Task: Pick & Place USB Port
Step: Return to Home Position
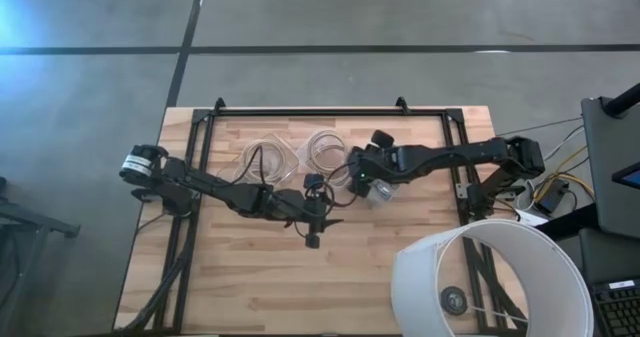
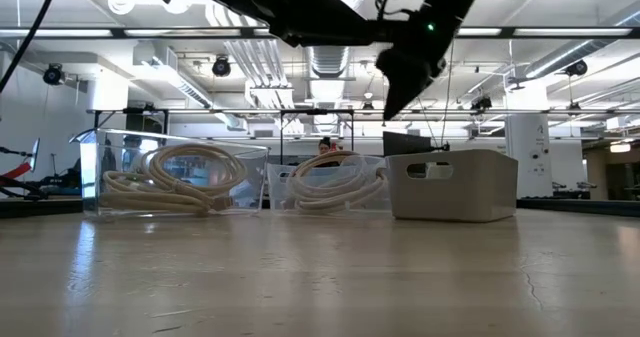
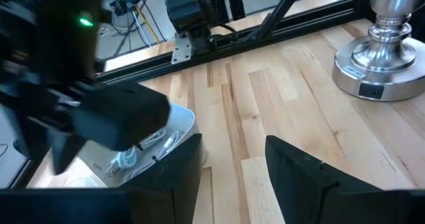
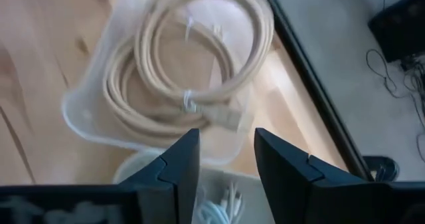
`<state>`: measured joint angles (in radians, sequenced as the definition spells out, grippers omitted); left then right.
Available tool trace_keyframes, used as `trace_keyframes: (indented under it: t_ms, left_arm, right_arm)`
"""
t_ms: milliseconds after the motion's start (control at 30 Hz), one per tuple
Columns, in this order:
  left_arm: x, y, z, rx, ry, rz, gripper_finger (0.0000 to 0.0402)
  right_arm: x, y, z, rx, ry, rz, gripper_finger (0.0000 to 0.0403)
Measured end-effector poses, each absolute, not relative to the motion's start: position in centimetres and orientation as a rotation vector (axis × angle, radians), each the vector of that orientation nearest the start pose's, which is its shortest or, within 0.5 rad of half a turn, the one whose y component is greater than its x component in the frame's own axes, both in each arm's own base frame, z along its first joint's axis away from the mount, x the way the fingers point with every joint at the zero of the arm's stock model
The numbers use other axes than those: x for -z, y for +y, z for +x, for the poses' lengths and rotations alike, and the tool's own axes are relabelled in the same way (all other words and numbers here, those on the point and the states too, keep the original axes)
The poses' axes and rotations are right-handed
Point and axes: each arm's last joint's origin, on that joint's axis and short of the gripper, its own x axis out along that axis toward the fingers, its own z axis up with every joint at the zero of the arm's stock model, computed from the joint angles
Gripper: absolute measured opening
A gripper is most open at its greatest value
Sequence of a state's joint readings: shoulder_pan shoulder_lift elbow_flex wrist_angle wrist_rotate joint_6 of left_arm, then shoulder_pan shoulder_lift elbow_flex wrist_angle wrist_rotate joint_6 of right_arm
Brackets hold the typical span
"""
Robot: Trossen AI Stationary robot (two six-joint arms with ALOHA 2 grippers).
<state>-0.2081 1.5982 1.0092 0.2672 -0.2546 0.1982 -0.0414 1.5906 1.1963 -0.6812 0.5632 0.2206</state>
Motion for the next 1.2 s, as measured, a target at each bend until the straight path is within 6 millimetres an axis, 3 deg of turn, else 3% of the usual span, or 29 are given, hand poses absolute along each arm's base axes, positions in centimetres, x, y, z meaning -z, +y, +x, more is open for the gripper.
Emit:
trace_keyframes:
  t_ms: [133, 333, 600, 933, 1200]
  left_arm:
    - [-25.1, -6.6, 34.9, -0.015, 0.319, 0.271, 0.0170]
    - [-25.5, -6.3, 34.1, -0.058, 0.370, 0.303, 0.0170]
    - [-28.5, -5.2, 31.7, -0.269, 0.359, 0.300, 0.0170]
    - [-31.8, -4.6, 28.4, -0.280, 0.321, 0.285, 0.0170]
    - [-33.3, -4.2, 26.8, -0.283, 0.291, 0.273, 0.0170]
  right_arm:
    - [-25.8, -2.9, 32.2, 0.660, 0.943, -0.068, 0.0134]
    - [-25.8, -2.9, 32.1, 0.638, 0.964, -0.119, 0.0138]
    - [-27.0, -2.9, 32.5, 0.626, 0.935, -0.135, 0.0146]
    - [-29.6, -3.0, 33.3, 0.630, 0.845, -0.106, 0.0133]
    - [-30.1, -3.0, 33.5, 0.631, 0.823, -0.099, 0.0127]
